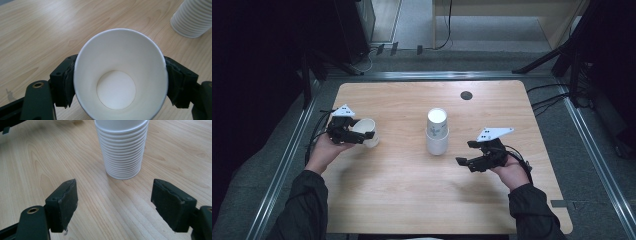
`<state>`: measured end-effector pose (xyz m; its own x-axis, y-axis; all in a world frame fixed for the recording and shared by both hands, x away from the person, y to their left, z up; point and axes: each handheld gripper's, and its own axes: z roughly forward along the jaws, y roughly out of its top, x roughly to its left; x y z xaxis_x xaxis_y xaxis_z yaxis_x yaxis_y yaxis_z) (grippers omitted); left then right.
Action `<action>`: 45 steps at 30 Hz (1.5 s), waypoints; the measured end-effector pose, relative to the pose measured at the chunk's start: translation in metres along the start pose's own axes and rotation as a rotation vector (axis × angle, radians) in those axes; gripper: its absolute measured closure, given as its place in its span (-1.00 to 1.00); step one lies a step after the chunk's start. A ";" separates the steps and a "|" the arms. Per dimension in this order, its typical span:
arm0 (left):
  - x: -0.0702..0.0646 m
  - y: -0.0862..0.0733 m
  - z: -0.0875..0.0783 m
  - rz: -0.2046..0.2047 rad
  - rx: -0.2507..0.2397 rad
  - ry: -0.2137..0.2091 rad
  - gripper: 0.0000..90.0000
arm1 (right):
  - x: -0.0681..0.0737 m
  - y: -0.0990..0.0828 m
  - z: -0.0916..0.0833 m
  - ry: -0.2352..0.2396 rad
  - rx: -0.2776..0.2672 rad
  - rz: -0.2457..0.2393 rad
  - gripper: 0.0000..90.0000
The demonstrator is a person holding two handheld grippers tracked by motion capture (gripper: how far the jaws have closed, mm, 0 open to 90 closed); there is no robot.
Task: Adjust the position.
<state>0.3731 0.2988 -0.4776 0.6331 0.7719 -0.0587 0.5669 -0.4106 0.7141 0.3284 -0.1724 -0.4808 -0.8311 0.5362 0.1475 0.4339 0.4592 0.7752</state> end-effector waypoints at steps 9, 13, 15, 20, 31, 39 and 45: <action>0.003 -0.004 0.005 -0.015 0.019 0.021 -0.52 | 0.000 0.000 0.002 0.005 0.009 -0.008 -0.52; 0.003 -0.004 0.006 -0.020 0.025 0.021 -0.53 | 0.001 0.000 0.002 0.004 0.008 -0.013 -0.52; 0.003 -0.004 0.006 -0.017 0.028 0.023 -0.54 | 0.001 0.001 0.002 0.005 0.008 -0.015 -0.52; 0.003 -0.005 0.009 -0.030 0.054 0.013 -0.55 | 0.001 0.001 0.001 0.010 0.006 -0.008 -0.52; 0.004 -0.006 0.011 -0.032 0.067 0.009 -0.57 | 0.001 0.001 0.001 0.006 0.003 -0.009 -0.52; 0.004 -0.006 0.012 -0.045 0.056 -0.020 -0.67 | 0.002 0.001 0.002 0.008 0.006 -0.015 -0.52; 0.002 -0.003 0.009 -0.038 0.035 -0.031 -0.72 | 0.003 0.003 0.000 0.021 -0.015 -0.025 -0.52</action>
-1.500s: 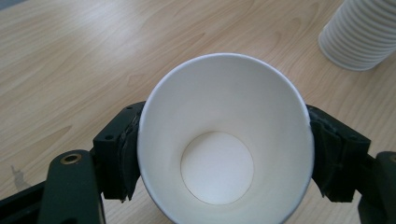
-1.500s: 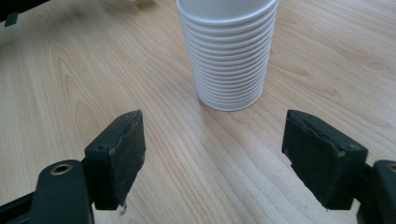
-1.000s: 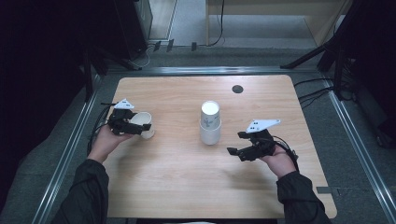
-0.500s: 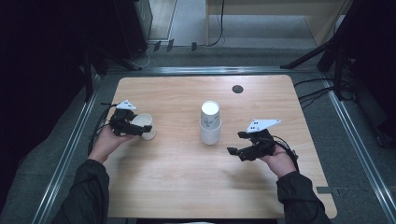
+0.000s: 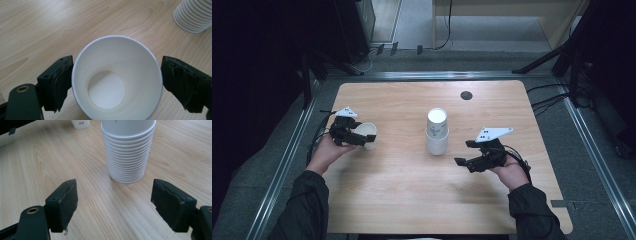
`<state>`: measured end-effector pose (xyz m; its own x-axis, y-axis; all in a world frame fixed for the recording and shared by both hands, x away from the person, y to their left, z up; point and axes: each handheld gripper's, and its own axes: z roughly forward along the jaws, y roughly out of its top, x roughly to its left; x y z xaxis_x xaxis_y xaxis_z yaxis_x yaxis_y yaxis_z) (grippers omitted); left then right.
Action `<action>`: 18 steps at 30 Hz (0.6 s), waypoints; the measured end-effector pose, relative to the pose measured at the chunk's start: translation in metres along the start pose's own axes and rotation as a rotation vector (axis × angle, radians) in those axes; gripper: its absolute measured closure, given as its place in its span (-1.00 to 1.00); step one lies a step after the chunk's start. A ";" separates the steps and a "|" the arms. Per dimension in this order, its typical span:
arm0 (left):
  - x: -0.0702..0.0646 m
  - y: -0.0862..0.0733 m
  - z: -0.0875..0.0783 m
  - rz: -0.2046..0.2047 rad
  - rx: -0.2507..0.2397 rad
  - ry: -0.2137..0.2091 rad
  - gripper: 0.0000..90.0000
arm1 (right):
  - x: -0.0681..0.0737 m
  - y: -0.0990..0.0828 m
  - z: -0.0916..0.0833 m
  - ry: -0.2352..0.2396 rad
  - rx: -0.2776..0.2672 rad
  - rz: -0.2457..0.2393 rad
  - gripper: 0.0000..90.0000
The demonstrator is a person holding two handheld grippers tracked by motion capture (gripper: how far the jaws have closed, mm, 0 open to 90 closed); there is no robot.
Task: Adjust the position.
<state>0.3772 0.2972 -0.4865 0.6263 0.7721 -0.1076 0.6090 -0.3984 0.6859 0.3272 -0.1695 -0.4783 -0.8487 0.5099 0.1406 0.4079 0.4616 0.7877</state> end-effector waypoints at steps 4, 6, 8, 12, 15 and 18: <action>0.001 0.001 -0.005 -0.001 -0.007 0.009 -0.71 | 0.000 0.000 0.001 -0.003 0.009 -0.016 -0.52; 0.001 0.003 -0.010 -0.006 -0.016 0.008 -0.71 | 0.000 0.000 0.001 -0.004 0.006 -0.018 -0.52; 0.000 0.004 -0.014 0.000 -0.021 0.006 -0.71 | 0.000 0.000 0.000 0.006 0.004 -0.021 -0.53; -0.001 0.006 -0.021 0.002 -0.050 0.005 -0.71 | 0.001 0.000 0.000 0.004 0.001 -0.053 -0.57; -0.002 0.008 -0.026 0.004 -0.060 0.005 -0.71 | 0.001 -0.001 0.000 -0.010 -0.018 -0.078 -0.63; -0.002 0.009 -0.031 -0.002 -0.063 0.003 -0.71 | 0.001 0.001 -0.001 0.018 0.002 -0.023 -0.65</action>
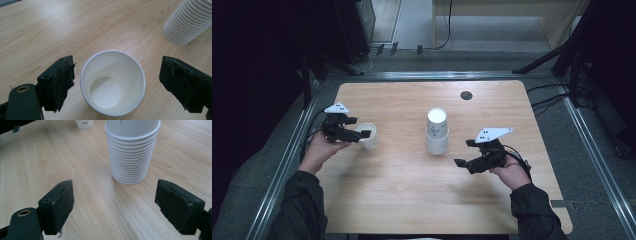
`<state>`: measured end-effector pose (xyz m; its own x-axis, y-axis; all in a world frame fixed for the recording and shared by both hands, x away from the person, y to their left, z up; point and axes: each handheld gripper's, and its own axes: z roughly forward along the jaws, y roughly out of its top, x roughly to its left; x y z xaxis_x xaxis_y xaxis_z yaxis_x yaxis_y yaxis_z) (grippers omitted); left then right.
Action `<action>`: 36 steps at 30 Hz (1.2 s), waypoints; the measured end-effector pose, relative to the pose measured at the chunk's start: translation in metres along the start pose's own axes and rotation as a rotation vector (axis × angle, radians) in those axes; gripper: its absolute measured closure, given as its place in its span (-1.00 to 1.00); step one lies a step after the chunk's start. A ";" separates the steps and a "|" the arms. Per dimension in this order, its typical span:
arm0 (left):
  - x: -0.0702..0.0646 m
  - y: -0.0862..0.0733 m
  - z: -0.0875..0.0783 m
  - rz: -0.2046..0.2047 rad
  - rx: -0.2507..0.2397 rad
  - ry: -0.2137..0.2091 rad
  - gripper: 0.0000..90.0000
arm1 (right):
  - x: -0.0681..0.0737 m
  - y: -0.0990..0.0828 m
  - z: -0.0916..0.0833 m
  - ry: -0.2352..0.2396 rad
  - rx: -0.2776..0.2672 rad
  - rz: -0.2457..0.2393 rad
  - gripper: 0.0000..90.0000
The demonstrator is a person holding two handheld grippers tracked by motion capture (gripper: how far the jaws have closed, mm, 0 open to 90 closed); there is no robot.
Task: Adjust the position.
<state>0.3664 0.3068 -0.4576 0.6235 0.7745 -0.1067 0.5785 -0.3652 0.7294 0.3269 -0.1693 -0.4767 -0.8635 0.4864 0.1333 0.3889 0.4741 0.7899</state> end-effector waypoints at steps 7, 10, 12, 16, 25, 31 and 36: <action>-0.006 0.005 -0.008 -0.001 -0.020 -0.014 -0.71 | 0.000 0.002 -0.005 0.037 0.028 -0.030 -0.69; -0.011 0.009 -0.010 0.002 -0.018 -0.033 -0.70 | 0.000 0.004 -0.005 0.010 0.018 -0.032 -0.68; -0.015 0.012 -0.011 0.004 -0.025 -0.050 -0.70 | 0.000 0.005 -0.006 0.001 0.006 -0.036 -0.70; -0.024 0.016 -0.013 0.017 -0.035 -0.075 -0.70 | -0.002 0.009 -0.009 0.007 0.007 -0.006 -0.71; -0.048 0.021 -0.011 0.043 -0.018 -0.126 -0.69 | -0.009 0.016 -0.018 0.013 -0.014 -0.001 -0.51; -0.063 0.020 -0.006 0.044 0.001 -0.149 -0.68 | -0.009 0.021 -0.015 0.019 -0.014 -0.016 -0.46; -0.074 0.017 -0.004 0.068 -0.001 -0.151 -0.66 | -0.010 0.024 -0.014 0.028 0.000 -0.020 -0.39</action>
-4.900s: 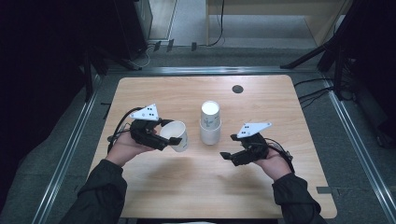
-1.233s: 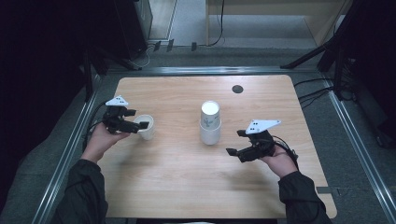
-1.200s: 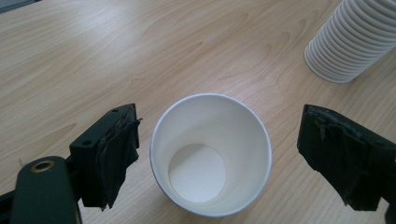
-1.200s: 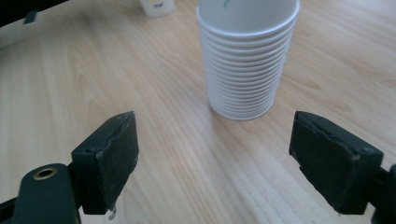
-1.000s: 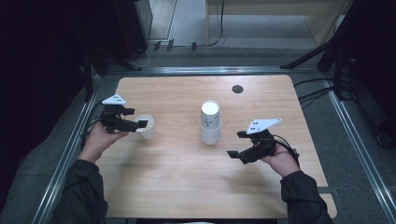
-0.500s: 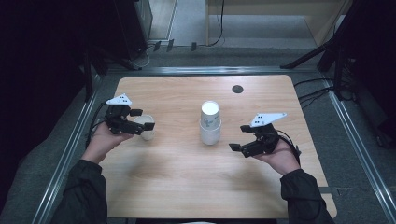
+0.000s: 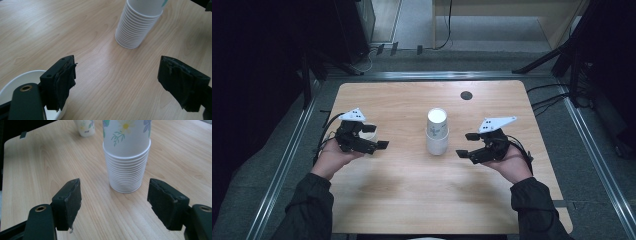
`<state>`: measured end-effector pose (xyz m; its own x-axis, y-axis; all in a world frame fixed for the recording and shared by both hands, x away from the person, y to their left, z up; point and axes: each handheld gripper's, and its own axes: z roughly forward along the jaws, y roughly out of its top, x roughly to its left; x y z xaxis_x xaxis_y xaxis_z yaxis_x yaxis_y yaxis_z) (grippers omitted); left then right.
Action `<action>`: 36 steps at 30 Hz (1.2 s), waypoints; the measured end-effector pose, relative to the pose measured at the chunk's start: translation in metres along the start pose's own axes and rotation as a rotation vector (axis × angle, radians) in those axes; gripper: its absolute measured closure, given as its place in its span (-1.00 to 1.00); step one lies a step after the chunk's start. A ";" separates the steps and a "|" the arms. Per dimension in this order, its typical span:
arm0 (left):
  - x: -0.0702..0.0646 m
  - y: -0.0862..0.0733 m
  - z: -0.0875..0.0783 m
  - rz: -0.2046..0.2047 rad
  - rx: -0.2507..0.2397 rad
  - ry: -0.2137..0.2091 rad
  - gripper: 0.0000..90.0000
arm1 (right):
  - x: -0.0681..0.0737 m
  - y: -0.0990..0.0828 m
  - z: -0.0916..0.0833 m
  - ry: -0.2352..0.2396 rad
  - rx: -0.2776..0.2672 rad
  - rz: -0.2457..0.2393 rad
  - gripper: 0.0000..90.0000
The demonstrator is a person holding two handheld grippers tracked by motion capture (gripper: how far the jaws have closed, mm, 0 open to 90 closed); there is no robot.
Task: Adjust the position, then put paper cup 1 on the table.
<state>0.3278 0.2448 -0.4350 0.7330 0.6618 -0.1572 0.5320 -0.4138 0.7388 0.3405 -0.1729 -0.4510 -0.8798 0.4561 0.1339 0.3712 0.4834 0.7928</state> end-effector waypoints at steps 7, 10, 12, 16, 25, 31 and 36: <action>-0.014 -0.004 0.008 0.032 0.003 -0.017 -0.66 | -0.001 0.007 0.005 -0.001 0.011 -0.026 -0.41; -0.023 -0.005 0.010 0.045 0.010 -0.037 -0.66 | -0.004 0.013 0.007 -0.003 0.016 -0.034 -0.42; -0.028 -0.005 0.011 0.055 0.016 -0.050 -0.66 | -0.007 0.019 0.009 -0.013 0.030 -0.048 -0.43; -0.036 -0.005 0.013 0.067 0.014 -0.070 -0.66 | -0.015 0.032 0.011 0.013 0.061 -0.057 -0.44; -0.046 -0.004 0.022 0.091 0.038 -0.083 -0.66 | -0.027 0.061 0.018 0.033 0.120 -0.085 -0.50; -0.049 -0.003 0.025 0.104 0.039 -0.099 -0.66 | -0.028 0.085 0.023 0.052 0.163 -0.116 -0.52; -0.050 -0.002 0.026 0.113 0.044 -0.113 -0.66 | -0.025 0.104 0.035 0.062 0.194 -0.148 -0.53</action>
<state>0.3010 0.1963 -0.4462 0.8311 0.5357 -0.1494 0.4597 -0.5104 0.7268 0.4120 -0.1075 -0.3926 -0.9433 0.3254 0.0658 0.2815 0.6786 0.6784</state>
